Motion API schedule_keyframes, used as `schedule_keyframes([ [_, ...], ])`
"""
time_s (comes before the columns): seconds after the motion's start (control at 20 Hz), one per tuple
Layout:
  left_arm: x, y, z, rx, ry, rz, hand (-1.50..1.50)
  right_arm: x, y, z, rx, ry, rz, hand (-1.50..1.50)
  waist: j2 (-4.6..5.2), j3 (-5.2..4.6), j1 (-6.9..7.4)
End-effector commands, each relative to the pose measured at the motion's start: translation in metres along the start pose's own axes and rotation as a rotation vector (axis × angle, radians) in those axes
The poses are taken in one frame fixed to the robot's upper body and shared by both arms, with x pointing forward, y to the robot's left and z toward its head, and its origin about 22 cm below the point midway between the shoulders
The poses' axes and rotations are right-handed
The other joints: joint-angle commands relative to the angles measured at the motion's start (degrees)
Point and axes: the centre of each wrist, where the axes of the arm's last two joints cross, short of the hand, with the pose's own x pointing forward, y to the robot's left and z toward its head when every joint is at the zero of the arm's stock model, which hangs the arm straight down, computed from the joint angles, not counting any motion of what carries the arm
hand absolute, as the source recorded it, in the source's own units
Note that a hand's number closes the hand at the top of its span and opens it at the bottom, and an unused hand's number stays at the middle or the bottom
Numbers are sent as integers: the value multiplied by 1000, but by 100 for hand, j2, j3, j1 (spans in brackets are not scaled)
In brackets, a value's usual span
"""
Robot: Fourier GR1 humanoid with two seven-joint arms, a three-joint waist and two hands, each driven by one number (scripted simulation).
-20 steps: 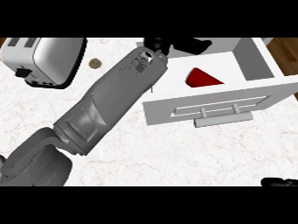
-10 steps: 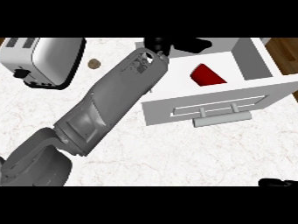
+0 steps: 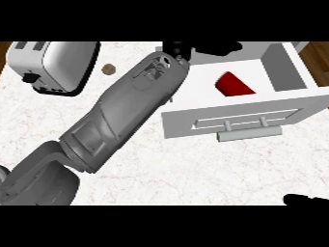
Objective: Pick up the can, place it into the drawer and close the drawer
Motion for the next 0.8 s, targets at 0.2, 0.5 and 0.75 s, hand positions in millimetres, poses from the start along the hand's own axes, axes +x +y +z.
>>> schedule_keyframes([
  [0.2,18,-3,-2,-8,-36,55,-150,2,12,-16,30,-48,269,-150,-67,-6,356],
  [0.5,30,-8,-2,39,-41,36,-150,-1,35,-15,136,-36,500,-150,-93,-6,381],
  [0.75,2,-3,7,20,-16,62,-150,-35,64,-28,199,-36,633,-150,-121,-6,605],
])
